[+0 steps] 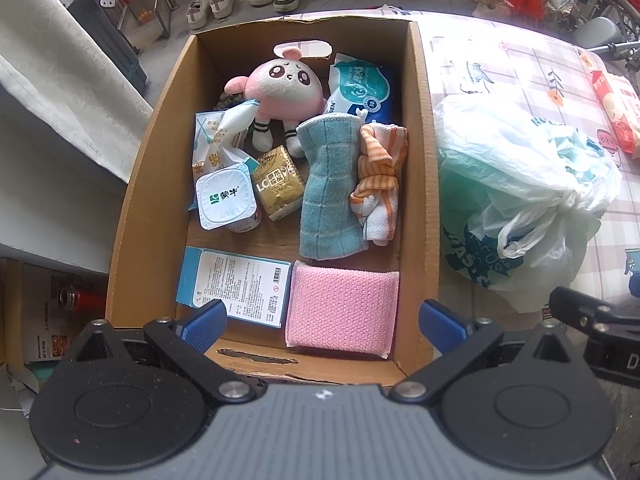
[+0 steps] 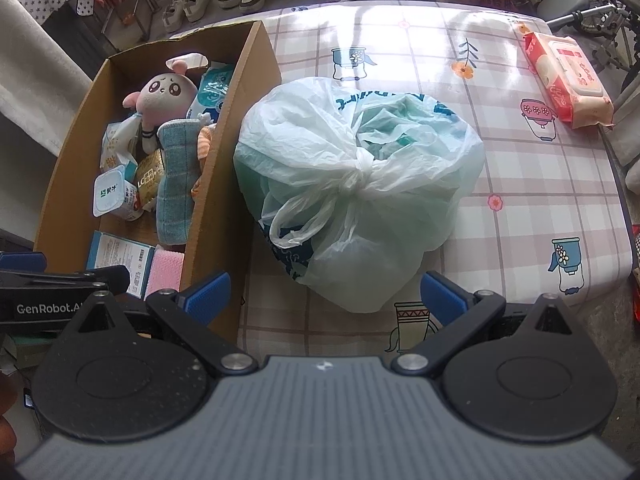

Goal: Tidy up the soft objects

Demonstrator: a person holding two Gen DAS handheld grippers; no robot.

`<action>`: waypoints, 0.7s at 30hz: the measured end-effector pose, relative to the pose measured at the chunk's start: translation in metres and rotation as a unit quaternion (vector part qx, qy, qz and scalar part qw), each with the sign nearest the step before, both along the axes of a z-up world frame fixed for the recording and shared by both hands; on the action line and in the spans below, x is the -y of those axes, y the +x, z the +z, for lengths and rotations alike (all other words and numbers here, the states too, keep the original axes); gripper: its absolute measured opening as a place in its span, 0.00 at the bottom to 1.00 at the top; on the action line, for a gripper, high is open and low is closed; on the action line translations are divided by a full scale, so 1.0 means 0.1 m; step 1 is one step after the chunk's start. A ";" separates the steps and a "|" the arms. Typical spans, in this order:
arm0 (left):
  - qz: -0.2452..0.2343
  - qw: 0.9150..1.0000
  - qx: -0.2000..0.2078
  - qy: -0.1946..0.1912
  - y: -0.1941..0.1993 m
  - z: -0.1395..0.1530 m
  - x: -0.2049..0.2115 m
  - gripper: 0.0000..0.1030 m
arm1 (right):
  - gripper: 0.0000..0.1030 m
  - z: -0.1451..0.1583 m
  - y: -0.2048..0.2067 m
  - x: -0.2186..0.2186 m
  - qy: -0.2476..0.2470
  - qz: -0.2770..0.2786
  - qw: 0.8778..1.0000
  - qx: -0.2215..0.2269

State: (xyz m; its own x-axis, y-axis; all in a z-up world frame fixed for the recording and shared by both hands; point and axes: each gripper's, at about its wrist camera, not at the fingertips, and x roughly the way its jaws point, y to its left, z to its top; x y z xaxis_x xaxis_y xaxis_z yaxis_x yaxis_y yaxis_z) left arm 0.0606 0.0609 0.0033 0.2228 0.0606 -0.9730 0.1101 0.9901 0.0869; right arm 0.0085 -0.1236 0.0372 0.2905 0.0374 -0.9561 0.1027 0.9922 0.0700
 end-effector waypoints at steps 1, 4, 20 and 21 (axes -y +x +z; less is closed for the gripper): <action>0.000 1.000 -0.001 0.000 0.00 -0.01 0.00 1.00 | 0.99 -0.01 0.00 0.00 0.000 0.001 1.000 -0.002; 0.002 1.000 -0.002 0.001 0.00 -0.02 -0.01 1.00 | 0.99 -0.05 0.00 -0.02 -0.001 0.005 1.000 -0.010; 0.005 1.000 -0.008 0.001 0.00 -0.05 -0.04 1.00 | 0.99 -0.09 0.01 -0.05 0.004 0.015 1.000 -0.023; 0.006 1.000 -0.008 0.002 -0.01 -0.06 -0.04 1.00 | 0.99 -0.10 0.00 -0.05 0.004 0.014 1.000 -0.023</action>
